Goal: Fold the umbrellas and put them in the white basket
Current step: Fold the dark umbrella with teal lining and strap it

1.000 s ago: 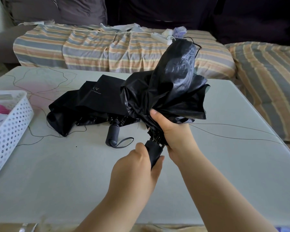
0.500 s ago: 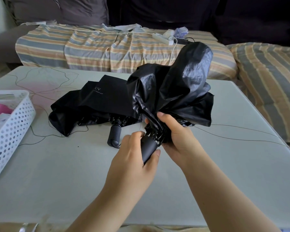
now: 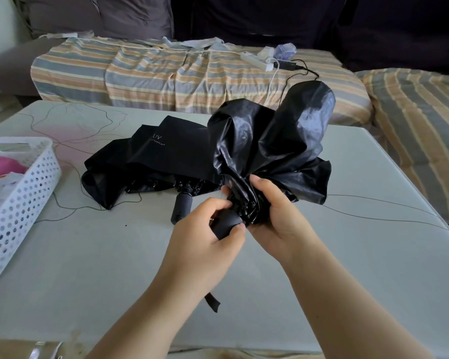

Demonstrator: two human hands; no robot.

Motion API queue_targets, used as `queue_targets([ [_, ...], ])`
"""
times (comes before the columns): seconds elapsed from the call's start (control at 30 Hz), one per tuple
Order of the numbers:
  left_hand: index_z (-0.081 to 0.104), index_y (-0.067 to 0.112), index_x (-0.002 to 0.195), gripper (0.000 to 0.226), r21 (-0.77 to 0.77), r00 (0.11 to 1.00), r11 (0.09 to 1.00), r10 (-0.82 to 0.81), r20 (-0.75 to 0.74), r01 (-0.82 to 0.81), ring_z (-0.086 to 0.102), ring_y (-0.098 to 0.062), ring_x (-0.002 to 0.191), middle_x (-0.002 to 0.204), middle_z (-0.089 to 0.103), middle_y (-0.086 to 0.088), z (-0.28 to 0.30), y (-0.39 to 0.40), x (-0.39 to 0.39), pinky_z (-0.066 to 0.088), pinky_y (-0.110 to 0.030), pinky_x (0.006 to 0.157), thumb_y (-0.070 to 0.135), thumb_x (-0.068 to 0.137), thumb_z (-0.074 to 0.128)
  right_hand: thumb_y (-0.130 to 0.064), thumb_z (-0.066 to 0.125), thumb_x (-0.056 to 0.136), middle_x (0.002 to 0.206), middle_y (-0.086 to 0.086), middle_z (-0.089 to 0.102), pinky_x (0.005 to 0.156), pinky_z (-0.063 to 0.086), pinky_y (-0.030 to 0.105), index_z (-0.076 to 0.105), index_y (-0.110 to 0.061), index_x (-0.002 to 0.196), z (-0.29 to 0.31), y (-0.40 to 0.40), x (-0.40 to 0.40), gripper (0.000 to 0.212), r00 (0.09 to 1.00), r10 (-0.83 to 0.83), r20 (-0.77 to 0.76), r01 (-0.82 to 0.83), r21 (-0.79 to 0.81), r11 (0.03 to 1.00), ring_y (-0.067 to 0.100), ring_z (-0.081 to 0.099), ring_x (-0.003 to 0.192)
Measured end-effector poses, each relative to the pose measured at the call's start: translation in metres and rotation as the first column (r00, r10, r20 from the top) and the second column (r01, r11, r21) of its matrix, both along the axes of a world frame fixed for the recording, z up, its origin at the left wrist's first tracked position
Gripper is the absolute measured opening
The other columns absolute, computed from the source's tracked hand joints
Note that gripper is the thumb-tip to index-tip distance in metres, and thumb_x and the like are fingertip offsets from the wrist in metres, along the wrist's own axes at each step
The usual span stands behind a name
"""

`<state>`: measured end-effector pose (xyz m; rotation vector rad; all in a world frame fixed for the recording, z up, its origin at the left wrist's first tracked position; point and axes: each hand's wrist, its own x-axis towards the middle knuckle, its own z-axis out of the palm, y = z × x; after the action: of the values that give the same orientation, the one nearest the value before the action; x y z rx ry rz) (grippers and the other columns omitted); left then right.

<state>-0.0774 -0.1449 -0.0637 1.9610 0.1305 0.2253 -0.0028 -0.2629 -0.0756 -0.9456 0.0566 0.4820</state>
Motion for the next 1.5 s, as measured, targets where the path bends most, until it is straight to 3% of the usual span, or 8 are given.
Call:
queue_targets([
  [0.27,0.059,0.037,0.091,0.013,-0.109,0.994,0.991,0.075,-0.075,-0.082,0.06,0.003,0.085,0.096,0.064,0.016,-0.002,0.014,0.013,0.042,-0.005,0.066,0.028,0.084,0.064,-0.023,0.063,0.077,0.108,0.018,0.064,0.091,0.048,0.037,0.059,0.004,0.116,-0.004,0.004,0.0,0.048,1.0,0.014,-0.022,-0.014,0.0,1.0,0.029,0.061,0.102],
  [0.37,0.068,0.028,0.085,0.011,-0.24,0.989,0.968,0.043,-0.142,-0.077,0.065,-0.007,0.081,0.087,0.069,0.009,0.0,0.022,0.02,0.052,-0.024,0.071,0.017,0.083,0.067,-0.022,0.06,0.077,0.106,0.014,0.067,0.084,0.054,0.032,0.06,0.003,0.116,-0.004,0.005,-0.002,0.046,0.998,0.054,-0.011,-0.054,0.016,0.998,0.024,0.064,0.098],
  [0.6,0.067,0.022,0.071,0.02,-0.261,0.992,0.961,0.064,-0.105,-0.09,0.06,0.001,0.062,0.062,0.066,0.013,-0.001,0.024,0.023,0.05,-0.015,0.062,0.006,0.083,0.066,-0.021,0.061,0.077,0.129,0.025,0.058,0.082,0.056,0.031,0.052,0.009,0.128,-0.004,0.011,-0.005,0.06,0.996,0.073,-0.043,-0.074,-0.017,0.997,0.031,0.06,0.112],
  [0.77,0.061,0.021,0.081,0.015,-0.196,0.991,0.974,0.1,-0.086,-0.115,0.067,-0.009,0.068,0.077,0.069,0.0,-0.006,0.022,0.023,0.053,-0.019,0.064,0.01,0.091,0.057,-0.021,0.063,0.072,0.11,0.019,0.065,0.077,0.057,0.03,0.058,0.008,0.119,-0.007,0.01,-0.006,0.056,0.995,0.085,-0.045,-0.087,-0.042,0.995,0.026,0.066,0.097],
  [0.93,0.061,0.01,0.094,0.011,-0.217,0.991,0.968,0.117,-0.072,-0.13,0.069,-0.01,0.07,0.08,0.071,-0.002,-0.005,0.019,0.024,0.052,-0.013,0.059,0.008,0.095,0.05,-0.015,0.065,0.077,0.126,0.03,0.056,0.107,0.038,0.054,0.051,0.013,0.126,-0.01,0.012,-0.006,0.058,0.995,0.089,-0.041,-0.091,-0.053,0.994,0.039,0.055,0.113],
  [1.2,0.061,0.008,0.091,0.015,-0.227,0.99,0.965,0.119,-0.073,-0.133,0.069,-0.01,0.068,0.079,0.072,-0.001,-0.005,0.02,0.023,0.054,-0.016,0.06,0.0,0.092,0.048,-0.002,0.053,0.089,0.108,0.021,0.066,0.101,0.044,0.056,0.056,0.009,0.118,-0.007,0.011,-0.007,0.031,0.995,0.094,0.021,-0.094,-0.027,0.995,0.033,0.063,0.098],
  [1.33,0.063,0.012,0.093,0.013,-0.091,0.996,0.992,0.083,-0.036,-0.086,0.068,-0.005,0.069,0.081,0.072,0.001,-0.005,0.019,0.019,0.047,-0.007,0.056,0.004,0.092,0.053,-0.01,0.06,0.086,0.09,0.006,0.073,0.072,0.057,0.032,0.064,-0.007,0.104,0.004,0.013,-0.013,0.019,0.981,0.172,0.094,-0.163,-0.1,0.982,0.018,0.07,0.079],
  [1.5,0.059,0.018,0.084,0.014,0.021,0.997,0.998,0.068,-0.049,-0.067,0.066,-0.006,0.07,0.079,0.071,0.001,-0.007,0.017,0.018,0.051,-0.016,0.064,0.007,0.091,0.055,-0.005,0.065,0.085,0.074,0.005,0.071,0.056,0.055,0.032,0.065,-0.007,0.093,0.002,0.017,-0.015,0.008,0.994,0.112,0.003,-0.11,-0.17,0.979,0.016,0.066,0.06],
])
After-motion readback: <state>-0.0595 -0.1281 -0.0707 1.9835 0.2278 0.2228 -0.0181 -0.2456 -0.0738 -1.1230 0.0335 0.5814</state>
